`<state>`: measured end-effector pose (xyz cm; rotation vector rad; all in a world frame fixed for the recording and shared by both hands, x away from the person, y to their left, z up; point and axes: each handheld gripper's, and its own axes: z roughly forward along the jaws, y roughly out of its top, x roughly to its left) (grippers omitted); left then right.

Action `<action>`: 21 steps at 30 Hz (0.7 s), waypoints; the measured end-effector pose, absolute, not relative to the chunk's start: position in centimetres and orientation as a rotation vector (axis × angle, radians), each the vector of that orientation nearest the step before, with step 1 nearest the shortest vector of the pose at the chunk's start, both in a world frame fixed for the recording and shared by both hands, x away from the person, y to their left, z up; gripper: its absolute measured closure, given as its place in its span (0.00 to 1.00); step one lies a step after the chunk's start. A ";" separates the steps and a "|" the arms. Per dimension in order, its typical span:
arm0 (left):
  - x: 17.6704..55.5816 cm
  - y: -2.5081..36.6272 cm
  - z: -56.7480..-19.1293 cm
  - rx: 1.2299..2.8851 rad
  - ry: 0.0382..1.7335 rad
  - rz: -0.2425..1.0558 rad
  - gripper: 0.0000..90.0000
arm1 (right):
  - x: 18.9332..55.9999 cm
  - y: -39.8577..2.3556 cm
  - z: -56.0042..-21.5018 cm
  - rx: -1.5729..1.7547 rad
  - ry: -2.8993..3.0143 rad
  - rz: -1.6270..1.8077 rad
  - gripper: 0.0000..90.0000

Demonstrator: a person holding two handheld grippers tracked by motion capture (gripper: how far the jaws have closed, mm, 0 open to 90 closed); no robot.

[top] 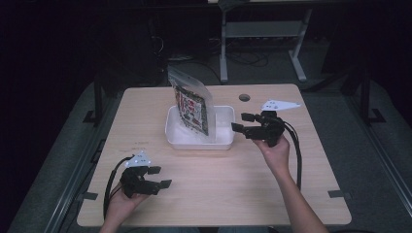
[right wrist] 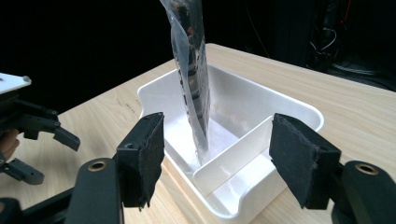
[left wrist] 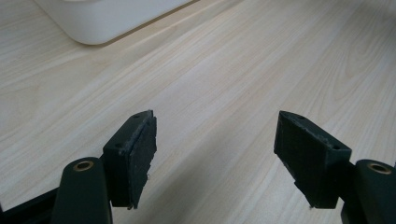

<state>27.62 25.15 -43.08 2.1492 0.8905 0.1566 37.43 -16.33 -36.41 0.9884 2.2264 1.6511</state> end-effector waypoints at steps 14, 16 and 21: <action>27.6 25.1 -43.1 2.155 0.891 0.160 0.32 | 35.5 -18.6 -37.3 1.031 2.240 1.633 0.37; 27.6 25.1 -43.1 2.157 0.891 0.161 0.32 | 35.3 -18.9 -37.5 1.043 2.256 1.621 0.36; 27.6 25.1 -43.1 2.158 0.890 0.164 0.32 | 34.7 -19.7 -38.1 1.061 2.253 1.616 0.37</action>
